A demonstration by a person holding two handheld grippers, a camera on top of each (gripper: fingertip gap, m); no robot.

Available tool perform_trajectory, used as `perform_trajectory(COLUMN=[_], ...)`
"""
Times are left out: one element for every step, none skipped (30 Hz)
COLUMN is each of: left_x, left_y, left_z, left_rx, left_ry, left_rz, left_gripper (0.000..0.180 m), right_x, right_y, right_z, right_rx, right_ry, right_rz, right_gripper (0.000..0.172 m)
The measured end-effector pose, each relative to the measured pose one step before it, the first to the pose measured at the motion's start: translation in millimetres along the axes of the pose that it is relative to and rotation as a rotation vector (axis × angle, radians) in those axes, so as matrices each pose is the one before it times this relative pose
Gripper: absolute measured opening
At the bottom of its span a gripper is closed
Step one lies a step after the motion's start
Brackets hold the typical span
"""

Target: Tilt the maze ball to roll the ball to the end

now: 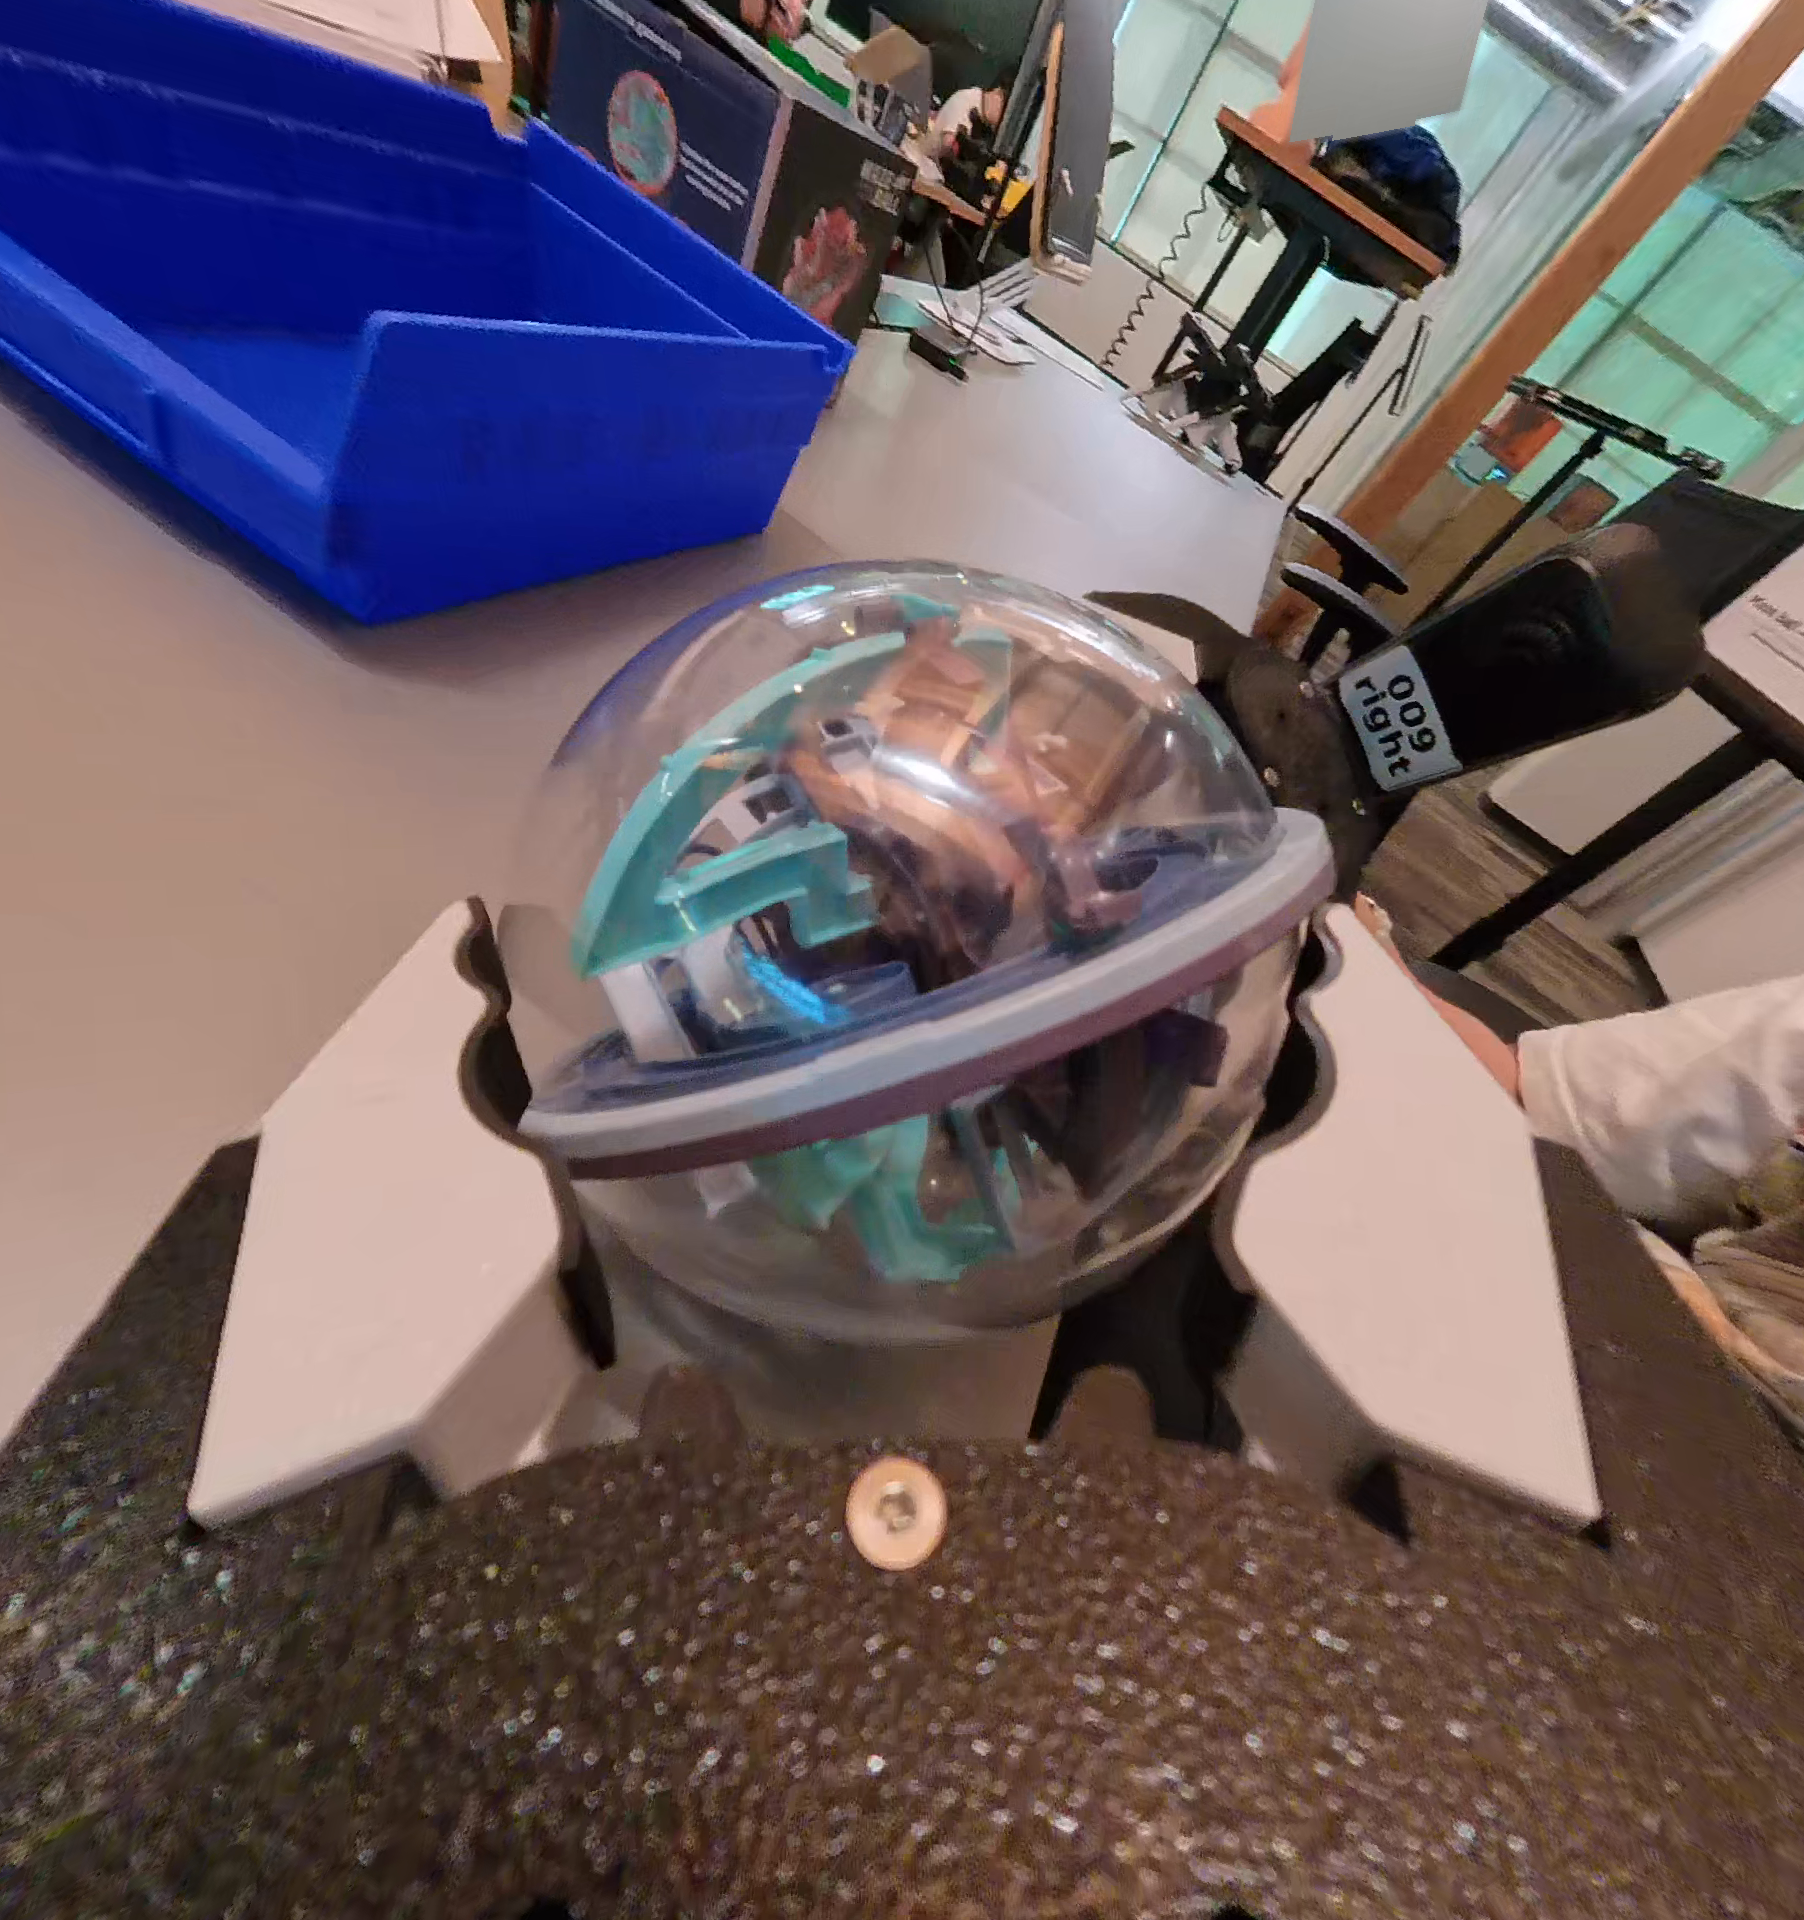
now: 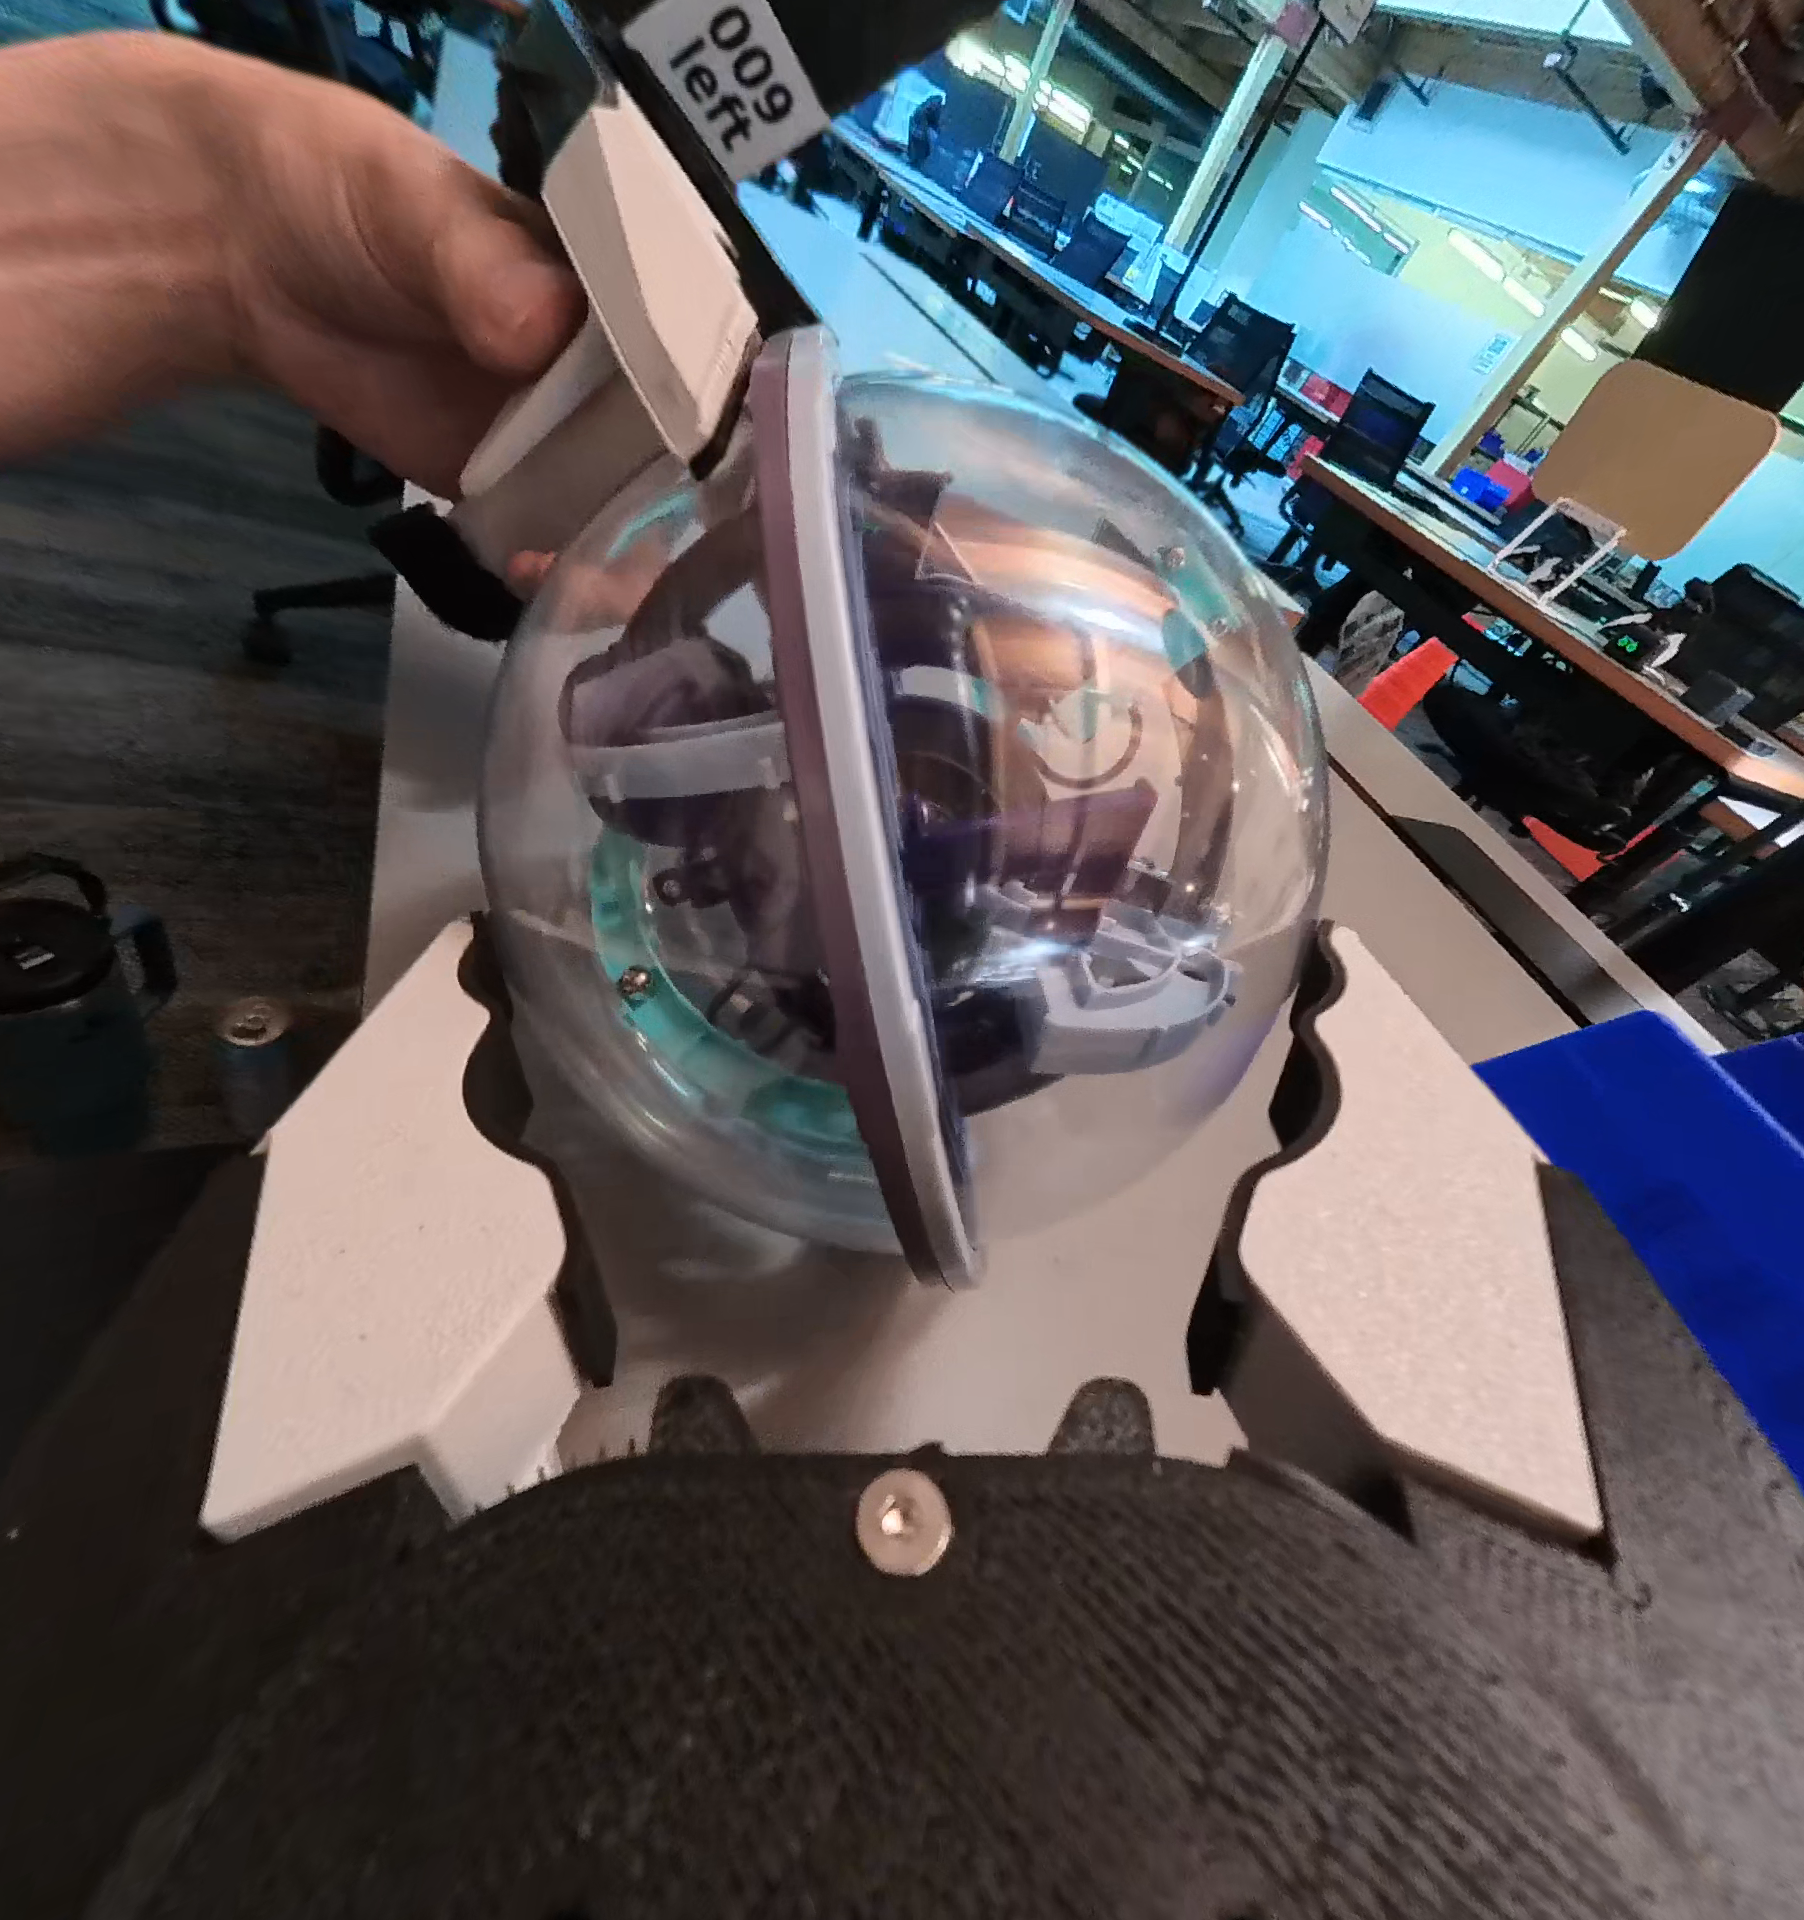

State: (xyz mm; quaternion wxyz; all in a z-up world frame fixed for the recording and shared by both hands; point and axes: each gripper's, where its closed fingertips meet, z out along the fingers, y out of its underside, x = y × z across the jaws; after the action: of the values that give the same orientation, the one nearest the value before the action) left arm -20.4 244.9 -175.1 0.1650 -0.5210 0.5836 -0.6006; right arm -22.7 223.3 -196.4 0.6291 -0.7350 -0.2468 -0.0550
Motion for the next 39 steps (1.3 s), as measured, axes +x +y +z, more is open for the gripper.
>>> perform_trajectory(left_x=[0.56,-0.04,-0.09,0.01,-0.04,0.06,0.18,-0.18,-0.07,-0.13,-0.16,0.09,0.19,0.08,0.22,0.41,0.57,0.91,0.85,0.28,-0.11,-0.02,0.04,-0.06,-0.09,-0.14,-0.19,-0.13,0.15,0.2,0.36,0.21,0.06,-0.71,-0.87,-0.46,-0.74,-1.2,-0.92], left_y=[0.04,-1.06,-0.96,-0.58,-0.15,0.2,0.36,-0.14,0.05,-0.01,-0.1,-0.61,-0.49,-0.6,-0.3,-0.29,-0.02,0.64,1.34,0.81,-0.15,-0.28,0.09,0.34,0.6,1.0,0.79,0.68,0.64,0.14,-0.04,-0.21,-0.31,-0.55,-0.87,-0.49,0.57,1.34,0.79], left_z=[1.05,1.34,1.23,0.96,0.51,0.16,-0.03,-0.52,-0.46,-0.34,-0.38,-0.66,-0.99,-0.9,-0.7,-0.37,-0.23,-0.08,0.0,0.35,0.61,0.68,0.39,0.11,-0.15,-0.07,-0.18,-0.19,-0.09,0.18,0.48,0.54,0.53,0.0,-0.37,-0.27,0.37,1.12,1.61], left_rx=[0.0003,0.0065,0.0074,0.0054,0.0028,0.001,0.0003,0.003,0.001,-0.0003,-0.0018,0.0012,0.0014,0.0035,0.0041,0.003,-0.0001,-0.0053,-0.0088,-0.0055,0.001,0.002,0.0,-0.0025,-0.0044,-0.0065,-0.0063,-0.0053,-0.0047,-0.0022,0.0003,0.0018,0.0021,0.0042,0.0097,0.0106,0.0036,-0.0033,0.0003], left_ry=[0.0065,0.0019,0.0024,0.0042,0.0062,0.0081,0.0092,0.0071,0.0067,0.0056,0.0052,0.0079,0.0089,0.0086,0.0081,0.0068,0.0055,0.0059,0.0052,0.002,0.0009,0.0021,0.0014,-0.0005,-0.0017,-0.0027,-0.0041,-0.0038,-0.0024,-0.0012,0.0001,-0.0002,-0.0013,-0.0026,-0.0022,0.0006,-0.0004,-0.0036,-0.0025], left_rz=[-0.0016,0.0002,-0.0028,-0.0089,-0.013,-0.0148,-0.0155,-0.0147,-0.0172,-0.0194,-0.0246,-0.0252,-0.0264,-0.023,-0.0174,-0.012,-0.007,-0.002,-0.0002,-0.0015,0.0006,0.0016,0.0004,0.0006,0.0025,0.0058,0.007,0.0073,0.0073,0.0066,0.004,0.0035,0.0002,0.0,0.013,0.0058,-0.001,-0.0022,0.0103], left_gripper=[0.143,0.142,0.142,0.143,0.142,0.142,0.142,0.142,0.142,0.142,0.143,0.142,0.143,0.142,0.142,0.142,0.142,0.142,0.142,0.142,0.142,0.142,0.142,0.142,0.142,0.141,0.141,0.141,0.141,0.141,0.141,0.141,0.141,0.141,0.141,0.141,0.142,0.145,0.147], right_x=[0.27,0.25,0.33,0.56,-0.1,0.08,-0.16,-0.78,-0.84,-0.92,-1.13,-0.77,-1.04,-1.12,-1.08,-0.87,-1.11,-0.96,-0.42,0.06,0.43,0.96,1.14,2.12,3.12,2.51,1.04,-0.42,-0.42,-2.02,-4.4,-4.28,1.01,0.51,0.49,0.15,0.4,1.08,1.44], right_y=[2.41,4.19,4.39,3.29,1.55,-0.12,-1.19,-1.07,-1.2,-1.12,-1.29,-2.42,-2.41,-2.24,-1.86,-1.37,-1.37,-0.95,-0.58,-2.48,-4.66,-3.22,-1.23,-1.59,-1.48,-0.6,0.58,1.54,1.38,0.52,2.22,5.36,6.43,4.18,0.82,0.35,1.07,2.17,1.75], right_z=[-1.18,-0.76,-0.22,0.26,0.53,0.51,0.36,-0.04,-0.04,-0.03,-0.04,-0.23,-0.44,-0.8,-1.1,-1.43,-1.74,-2.24,-2.0,-1.85,-1.56,-1.02,-0.41,-0.48,-0.59,-0.54,-0.01,0.93,1.79,2.04,2.53,3.11,3.8,2.96,1.23,0.53,0.43,0.49,0.7], right_rx=[-0.0183,-0.0274,-0.029,-0.0238,-0.0153,-0.0069,0.0001,0.0013,0.0031,0.0018,0.0004,0.0025,-0.0023,-0.0052,-0.0061,-0.0063,-0.0051,-0.0049,-0.001,0.0172,0.0337,0.0215,0.0072,0.0142,0.0179,0.0131,0.0085,0.0067,0.0131,0.0206,0.0063,-0.0178,-0.031,-0.024,-0.0072,-0.0033,-0.0082,-0.0177,-0.0176], right_ry=[0.0026,0.0054,0.0092,0.0119,0.0079,0.0073,0.004,-0.004,-0.0048,-0.005,-0.0069,-0.0055,-0.0092,-0.011,-0.0103,-0.0083,-0.0099,-0.0118,-0.0059,0.0066,0.0124,0.0102,0.0021,0.0052,0.0096,0.0049,-0.0067,-0.018,-0.0176,-0.0198,-0.0245,-0.0148,0.0235,0.0205,0.0118,0.0058,0.0071,0.0134,0.0158], right_rz=[-0.0199,-0.0322,-0.0363,-0.0275,-0.0146,-0.0032,0.0088,0.0132,0.0141,0.0193,0.0262,0.0275,0.0314,0.0317,0.0285,0.0273,0.0259,0.012,-0.0111,-0.0367,-0.0451,-0.0318,-0.0202,-0.0234,-0.0288,-0.0268,-0.0135,0.0031,0.0083,0.0039,0.0047,-0.0041,-0.0286,-0.0313,-0.0062,-0.0042,-0.0028,0.0031,0.0141], right_gripper=[0.144,0.145,0.145,0.146,0.147,0.148,0.148,0.148,0.148,0.148,0.148,0.148,0.148,0.147,0.146,0.145,0.143,0.142,0.141,0.14,0.139,0.141,0.142,0.145,0.15,0.154,0.155,0.155,0.156,0.156,0.152,0.151,0.155,0.157,0.157,0.157,0.157,0.157,0.157])
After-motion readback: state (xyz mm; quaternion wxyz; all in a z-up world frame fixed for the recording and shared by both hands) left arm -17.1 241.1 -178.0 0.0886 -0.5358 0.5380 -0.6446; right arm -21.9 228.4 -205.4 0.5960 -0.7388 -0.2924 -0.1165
